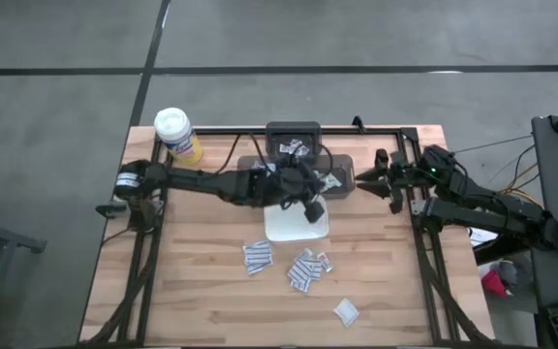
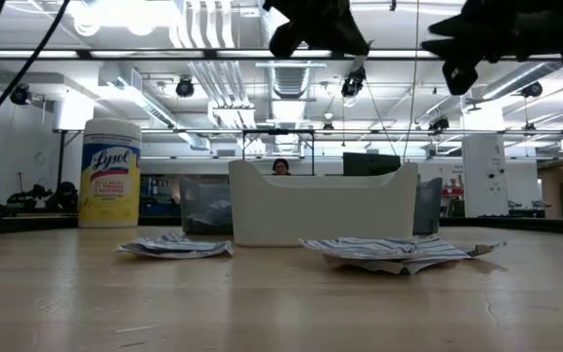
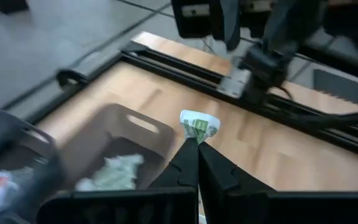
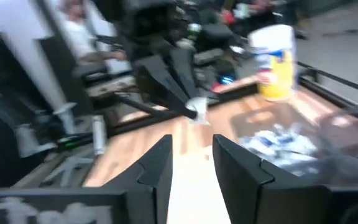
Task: Pick & Place First Aid Supplies
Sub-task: Put the green bandage into the bottom right black bin
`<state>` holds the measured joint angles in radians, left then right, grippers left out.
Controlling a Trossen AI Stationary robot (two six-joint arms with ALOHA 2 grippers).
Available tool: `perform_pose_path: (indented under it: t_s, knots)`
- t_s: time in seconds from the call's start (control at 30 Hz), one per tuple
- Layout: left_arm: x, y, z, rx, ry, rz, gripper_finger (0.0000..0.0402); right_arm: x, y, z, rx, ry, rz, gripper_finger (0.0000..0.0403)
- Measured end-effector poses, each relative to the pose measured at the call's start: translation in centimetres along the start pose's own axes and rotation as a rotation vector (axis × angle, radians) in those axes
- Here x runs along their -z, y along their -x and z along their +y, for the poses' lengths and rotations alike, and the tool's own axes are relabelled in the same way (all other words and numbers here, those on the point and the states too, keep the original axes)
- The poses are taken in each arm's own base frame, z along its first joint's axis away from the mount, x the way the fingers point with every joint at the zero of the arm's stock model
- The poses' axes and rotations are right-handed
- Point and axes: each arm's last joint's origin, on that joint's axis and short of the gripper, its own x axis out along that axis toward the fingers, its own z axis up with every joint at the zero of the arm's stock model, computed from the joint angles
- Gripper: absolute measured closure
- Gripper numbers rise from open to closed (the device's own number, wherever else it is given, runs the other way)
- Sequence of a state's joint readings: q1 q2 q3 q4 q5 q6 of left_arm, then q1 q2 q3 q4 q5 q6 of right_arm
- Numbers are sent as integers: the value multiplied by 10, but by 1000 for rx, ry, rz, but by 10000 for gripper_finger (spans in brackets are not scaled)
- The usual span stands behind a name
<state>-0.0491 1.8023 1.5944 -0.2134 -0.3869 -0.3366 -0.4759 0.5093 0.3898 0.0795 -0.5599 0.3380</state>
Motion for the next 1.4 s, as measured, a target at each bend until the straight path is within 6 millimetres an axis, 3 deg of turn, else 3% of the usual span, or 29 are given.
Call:
perform_pose_path:
  t_s: [0.33, 0.6, 0.83, 1.4]
  knots:
    - [-14, -13, 38, -117, -173, -25, 401, -27, -38, -19, 126, -57, 67, 242]
    - [-14, -15, 47, -214, -359, -13, 401, -53, -68, -48, 227, -120, 115, 210]
    - [-11, -17, 56, -276, -431, 31, 401, -70, -90, -64, 231, -149, 164, 209]
    - [-12, -19, 69, -330, -427, 47, 402, -80, -108, -89, 275, -195, 242, 215]
